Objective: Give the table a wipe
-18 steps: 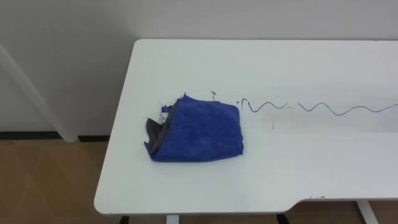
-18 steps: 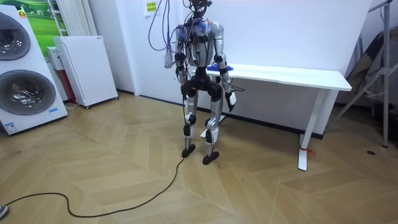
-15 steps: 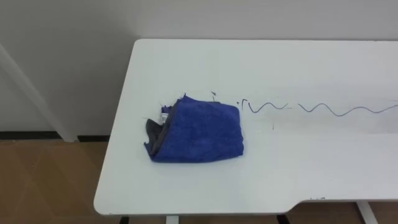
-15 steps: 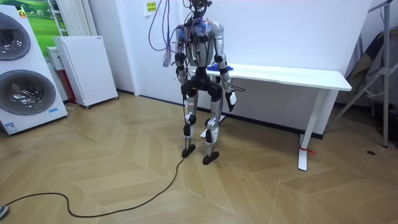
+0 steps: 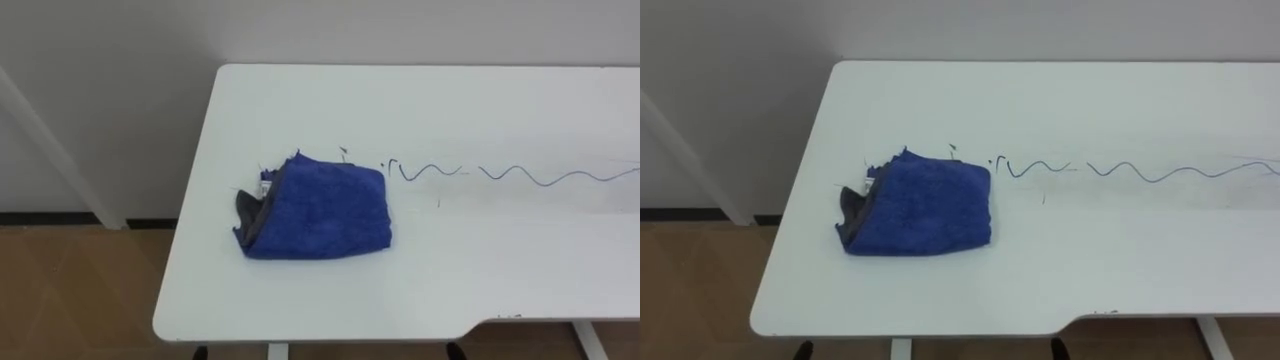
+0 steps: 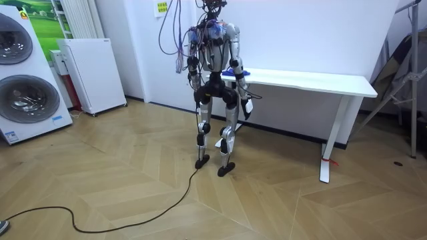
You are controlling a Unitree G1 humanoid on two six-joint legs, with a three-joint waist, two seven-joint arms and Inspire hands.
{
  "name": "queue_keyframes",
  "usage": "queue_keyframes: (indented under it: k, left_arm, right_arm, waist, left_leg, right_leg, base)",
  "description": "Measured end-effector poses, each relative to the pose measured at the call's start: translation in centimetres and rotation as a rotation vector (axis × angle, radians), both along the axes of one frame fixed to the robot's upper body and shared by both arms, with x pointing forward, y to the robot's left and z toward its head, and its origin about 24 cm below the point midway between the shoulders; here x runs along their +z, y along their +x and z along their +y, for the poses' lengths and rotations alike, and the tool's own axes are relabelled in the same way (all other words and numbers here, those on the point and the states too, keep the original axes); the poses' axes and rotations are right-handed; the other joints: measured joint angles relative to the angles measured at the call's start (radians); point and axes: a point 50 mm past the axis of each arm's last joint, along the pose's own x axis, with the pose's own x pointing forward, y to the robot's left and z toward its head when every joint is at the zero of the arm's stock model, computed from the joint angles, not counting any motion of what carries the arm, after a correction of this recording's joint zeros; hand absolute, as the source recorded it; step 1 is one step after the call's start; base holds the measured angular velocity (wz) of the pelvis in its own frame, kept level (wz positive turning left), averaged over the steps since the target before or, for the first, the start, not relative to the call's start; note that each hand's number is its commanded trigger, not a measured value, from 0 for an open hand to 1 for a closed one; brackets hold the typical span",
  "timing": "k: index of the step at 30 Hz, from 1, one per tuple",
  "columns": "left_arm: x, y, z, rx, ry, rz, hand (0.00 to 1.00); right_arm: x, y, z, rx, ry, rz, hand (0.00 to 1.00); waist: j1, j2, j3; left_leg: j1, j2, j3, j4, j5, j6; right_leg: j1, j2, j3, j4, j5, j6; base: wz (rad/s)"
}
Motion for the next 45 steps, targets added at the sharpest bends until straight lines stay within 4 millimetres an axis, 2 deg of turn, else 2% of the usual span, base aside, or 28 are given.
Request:
queue_keyframes:
  k: [2,6,13,16,20,24,27,28,29,31,32,34,35,37,40,42,45]
  left_arm:
    - [0.0,-0.2,0.2,0.02,0.005,0.007,0.0]
    - [0.0,-1.1,0.8,0.073,0.019,0.023,0.0]
    - [0.2,-3.4,2.6,0.234,0.054,0.073,0.0]
    - [0.3,-3.7,3.3,0.26,0.067,0.092,0.0]
    - [0.4,-3.6,3.8,0.258,0.077,0.11,0.0]
    - [0.8,-3.2,4.5,0.246,0.097,0.08,0.0]
    - [0.9,-2.6,4.5,0.234,0.099,0.067,0.0]
    - [0.9,-2.5,4.4,0.224,0.097,0.067,0.0]
    - [0.9,-2.5,4.3,0.219,0.096,0.067,0.0]
    - [0.9,-2.0,4.1,0.165,0.103,0.068,0.0]
    - [0.9,-1.9,4.1,0.152,0.106,0.066,0.0]
    - [0.9,-1.9,4.2,0.12,0.117,0.073,0.0]
    - [0.9,-1.9,4.2,0.105,0.12,0.076,0.0]
    - [1.0,-1.8,4.4,0.087,0.127,0.074,0.0]
    - [1.2,-1.5,4.7,0.07,0.135,0.06,0.0]
    - [1.3,-1.5,4.8,0.058,0.137,0.051,0.0]
    - [1.3,-1.5,4.7,0.017,0.124,0.05,0.0]
  right_arm:
    - [-0.1,-0.8,-0.2,-0.064,-0.003,0.016,0.0]
    - [0.0,-2.9,-1.3,-0.351,-0.025,0.046,0.0]
    - [0.5,-6.7,-3.8,-1.015,-0.096,0.089,0.0]
    - [0.8,-7.4,-4.6,-1.166,-0.138,0.125,0.0]
    - [1.3,-6.1,-5.8,-1.272,-0.211,0.112,0.0]
    - [3.1,-2.1,-8.3,-1.34,-0.311,-0.002,0.0]
    - [5.1,1.6,-9.9,-1.284,-0.421,-0.114,0.0]
    - [6.1,3.0,-10.4,-1.224,-0.5,-0.159,0.0]
    - [6.7,3.7,-10.7,-1.19,-0.538,-0.187,0.0]
    - [9.3,6.3,-11.3,-1.066,-0.686,-0.321,0.0]
    - [10.0,6.9,-11.4,-1.028,-0.728,-0.357,0.0]
    - [13.0,9.7,-11.0,-0.849,-0.888,-0.532,0.0]
    - [13.8,10.2,-10.9,-0.812,-0.921,-0.577,0.0]
    - [16.9,12.2,-10.4,-0.648,-1.061,-0.752,0.0]
    - [19.9,14.1,-9.4,-0.443,-1.181,-0.935,0.0]
    - [21.3,14.9,-8.5,-0.317,-1.253,-1.021,0.0]
    - [23.5,16.3,-7.1,-0.154,-1.286,-1.168,0.0]
  waist:
    - [-0.002,0.002,-0.0011]
    - [-0.009,0.001,-0.0007]
    - [-0.085,-0.01,-0.0045]
    - [-0.1,-0.02,-0.0051]
    - [-0.115,-0.031,-0.0044]
    - [-0.116,-0.046,-0.0042]
    - [-0.113,-0.045,-0.0034]
    - [-0.109,-0.048,-0.0065]
    - [-0.107,-0.047,-0.0064]
    - [-0.091,-0.042,-0.0064]
    - [-0.085,-0.043,-0.0057]
    - [-0.075,-0.041,-0.005]
    - [-0.071,-0.038,-0.0065]
    - [-0.049,-0.039,-0.0053]
    - [-0.023,-0.046,-0.002]
    - [-0.008,-0.052,-0.0027]
    - [-0.001,-0.055,-0.0017]
  left_leg:
    - [0.001,0.0,0.001,0.0,0.0,0.0]
    - [0.001,0.0,0.001,-0.002,0.0,0.0]
    - [0.02,-0.001,-0.002,-0.012,0.0,0.0]
    - [0.024,-0.002,0.002,-0.015,0.0,0.0]
    - [0.022,-0.004,0.004,-0.01,-0.001,0.001]
    - [0.018,-0.004,0.002,-0.009,0.0,0.003]
    - [0.008,-0.005,0.004,-0.006,0.001,0.003]
    - [0.004,-0.006,0.004,-0.006,0.001,0.003]
    - [0.001,-0.006,0.003,-0.005,0.001,0.003]
    - [-0.02,-0.006,0.002,0.005,0.001,0.003]
    - [-0.022,-0.006,0.002,0.005,0.001,0.003]
    - [-0.027,-0.004,0.0,0.003,0.001,0.003]
    - [-0.027,-0.004,0.0,0.003,0.001,0.003]
    - [-0.021,-0.004,0.0,0.001,0.001,0.003]
    - [-0.02,-0.004,-0.002,-0.001,0.001,0.003]
    - [-0.02,-0.004,-0.004,-0.001,0.001,0.003]
    - [-0.021,-0.004,-0.01,-0.002,0.001,0.003]
  right_leg:
    - [0.001,0.0,0.002,-0.002,0.0,0.0]
    - [0.001,0.0,0.004,0.0,0.0,0.0]
    - [0.015,0.0,0.001,0.001,-0.001,0.001]
    - [0.012,0.0,0.016,0.003,-0.003,0.001]
    - [0.007,-0.001,0.026,0.007,-0.003,0.001]
    - [-0.009,-0.001,0.028,0.017,-0.004,0.003]
    - [-0.013,-0.001,0.03,0.017,-0.003,0.003]
    - [-0.018,-0.001,0.031,0.018,-0.003,0.003]
    - [-0.021,-0.001,0.032,0.018,-0.003,0.003]
    - [-0.038,-0.001,0.029,0.021,-0.003,0.003]
    - [-0.042,-0.001,0.029,0.022,-0.003,0.003]
    - [-0.049,0.001,0.027,0.021,-0.003,0.002]
    - [-0.049,0.001,0.026,0.021,-0.003,0.002]
    - [-0.048,0.002,0.026,0.019,-0.003,0.002]
    - [-0.045,0.001,0.022,0.017,-0.003,0.002]
    - [-0.045,0.001,0.017,0.018,-0.003,0.002]
    - [-0.043,-0.001,-0.004,0.018,-0.003,0.002]
  base:
    - [0.0]
    - [0.0]
    - [0.0]
    - [-0.13]
    - [-0.06]
    - [0.0]
    - [0.0]
    - [0.0]
    - [0.0]
    - [0.0]
    - [0.0]
    - [0.0]
    - [0.0]
    - [0.0]
    - [0.03]
    - [0.03]
    - [0.05]
